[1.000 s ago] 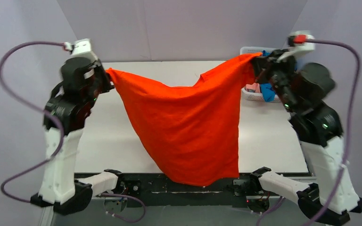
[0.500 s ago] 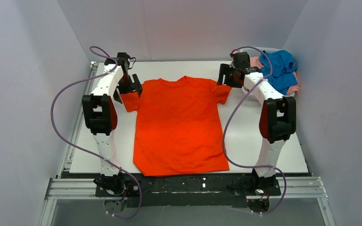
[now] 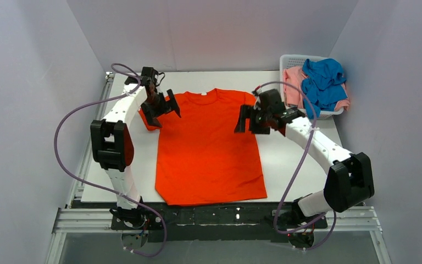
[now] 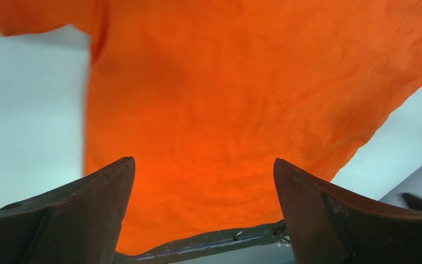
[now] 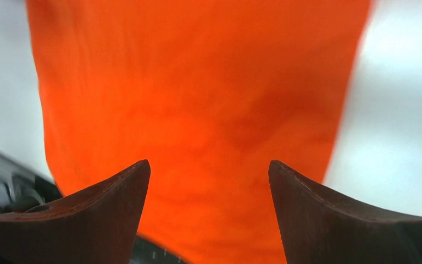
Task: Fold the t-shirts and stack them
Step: Flatten out the tshirt
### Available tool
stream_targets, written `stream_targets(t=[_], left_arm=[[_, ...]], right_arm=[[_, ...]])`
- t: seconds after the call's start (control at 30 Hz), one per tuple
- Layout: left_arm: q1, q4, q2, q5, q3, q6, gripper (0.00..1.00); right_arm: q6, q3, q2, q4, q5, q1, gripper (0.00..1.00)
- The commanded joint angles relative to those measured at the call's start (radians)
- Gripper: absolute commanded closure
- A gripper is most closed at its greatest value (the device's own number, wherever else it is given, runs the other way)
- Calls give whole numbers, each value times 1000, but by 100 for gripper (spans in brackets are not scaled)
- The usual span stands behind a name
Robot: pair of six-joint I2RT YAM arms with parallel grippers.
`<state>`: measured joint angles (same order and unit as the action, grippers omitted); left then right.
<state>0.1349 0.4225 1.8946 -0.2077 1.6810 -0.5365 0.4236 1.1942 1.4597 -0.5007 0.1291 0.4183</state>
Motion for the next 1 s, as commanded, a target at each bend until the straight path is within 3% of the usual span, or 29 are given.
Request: stream_targets(t=[0.0,0.23,0.43,0.57,0.73,0.87,0.97], left_arm=[[41,38,107,-78,-5,-18,2],[74,51,256,-91,44,-46,2],[75,42,198,-56,-145,-105,2],[86,-9,61,-28,-361,-156,2],[144,-67,-126,-41,-625,-247,2],[291,-170,-215,-79,-762,-403,2],[441,-257,-221,-100,-781,-522,2]], right_arm=[[155,-204,-37,36,107,117,12],[203,-299,32,89,33,129,11],[190,-140,270,30,-2,101,13],[153,70,453,-38,-10,44,14],[34,457,705,-127,66,-10,14],[-36,892,946,-232,160,-13,14],[-41,1198,1112,-286,225,-13,13]])
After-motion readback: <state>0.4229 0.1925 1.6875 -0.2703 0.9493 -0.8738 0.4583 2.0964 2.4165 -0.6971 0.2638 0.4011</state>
